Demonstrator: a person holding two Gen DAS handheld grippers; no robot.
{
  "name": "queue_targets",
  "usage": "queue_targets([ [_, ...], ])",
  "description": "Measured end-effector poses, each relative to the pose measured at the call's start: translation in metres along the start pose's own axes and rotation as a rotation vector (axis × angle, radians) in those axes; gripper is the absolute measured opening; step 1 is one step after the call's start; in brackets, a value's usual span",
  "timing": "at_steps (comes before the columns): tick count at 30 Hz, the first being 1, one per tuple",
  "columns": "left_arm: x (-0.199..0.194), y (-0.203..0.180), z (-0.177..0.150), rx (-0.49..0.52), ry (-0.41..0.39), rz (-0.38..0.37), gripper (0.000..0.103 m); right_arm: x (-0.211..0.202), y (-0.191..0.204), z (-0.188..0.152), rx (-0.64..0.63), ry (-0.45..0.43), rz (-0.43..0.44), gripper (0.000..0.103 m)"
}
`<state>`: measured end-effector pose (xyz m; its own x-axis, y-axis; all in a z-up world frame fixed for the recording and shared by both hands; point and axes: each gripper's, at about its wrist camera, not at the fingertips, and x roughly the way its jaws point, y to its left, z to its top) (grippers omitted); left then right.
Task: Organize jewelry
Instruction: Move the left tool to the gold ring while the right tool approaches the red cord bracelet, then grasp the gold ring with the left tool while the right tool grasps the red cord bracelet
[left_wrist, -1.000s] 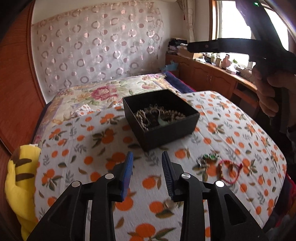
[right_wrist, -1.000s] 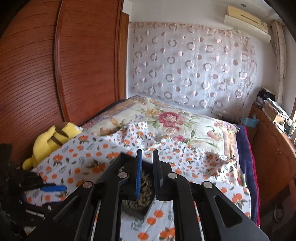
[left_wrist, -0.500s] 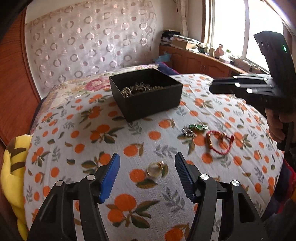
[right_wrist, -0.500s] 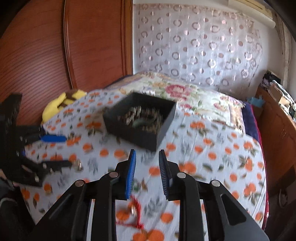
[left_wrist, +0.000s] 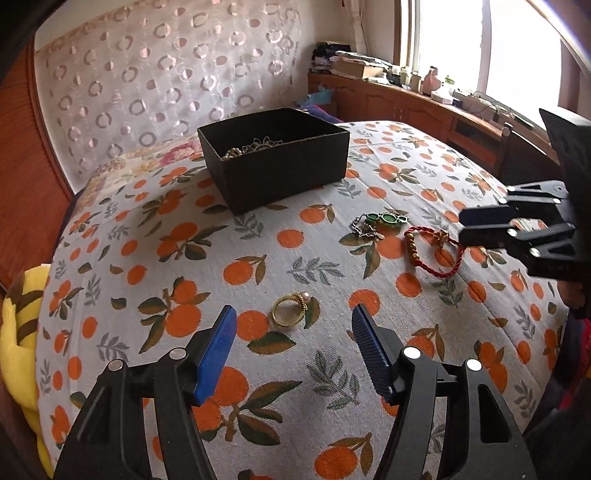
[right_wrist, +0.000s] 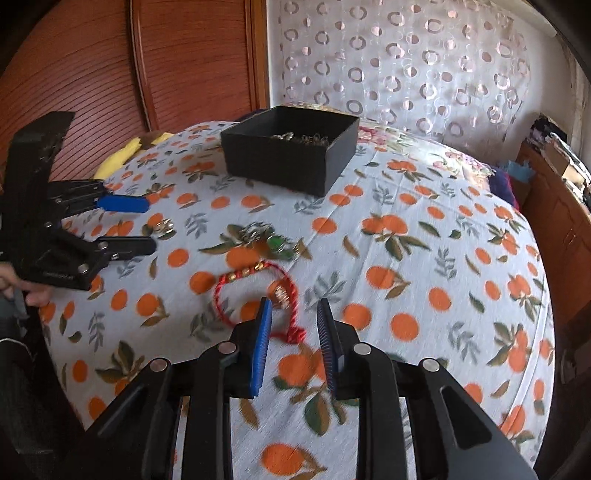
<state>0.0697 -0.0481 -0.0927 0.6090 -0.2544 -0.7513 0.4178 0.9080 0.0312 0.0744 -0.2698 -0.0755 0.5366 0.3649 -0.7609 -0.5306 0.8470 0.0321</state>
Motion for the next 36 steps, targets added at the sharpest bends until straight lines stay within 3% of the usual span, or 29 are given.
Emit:
queue_targets([
  [10, 0.01, 0.003, 0.003, -0.016, 0.025, 0.001, 0.062, 0.007, 0.006, -0.009, -0.012, 0.032, -0.021, 0.027],
  [20, 0.012, 0.007, 0.003, -0.032, 0.039, 0.004, 0.061, 0.006, 0.008, -0.015, -0.012, -0.004, -0.007, 0.015],
  [30, 0.016, 0.011, 0.009, -0.057, 0.03, 0.019, 0.044, 0.005, 0.009, -0.016, -0.013, -0.007, -0.011, 0.015],
  [33, 0.015, 0.012, 0.009, -0.057, 0.028, 0.018, 0.032, 0.005, 0.008, -0.016, -0.009, -0.007, -0.006, 0.015],
  [34, 0.015, 0.012, 0.009, -0.055, 0.026, 0.015, 0.023, 0.005, 0.009, -0.016, -0.008, -0.007, -0.005, 0.015],
  [36, 0.014, 0.011, 0.008, -0.052, 0.025, 0.009, 0.02, 0.005, 0.008, -0.017, -0.007, -0.008, -0.004, 0.015],
])
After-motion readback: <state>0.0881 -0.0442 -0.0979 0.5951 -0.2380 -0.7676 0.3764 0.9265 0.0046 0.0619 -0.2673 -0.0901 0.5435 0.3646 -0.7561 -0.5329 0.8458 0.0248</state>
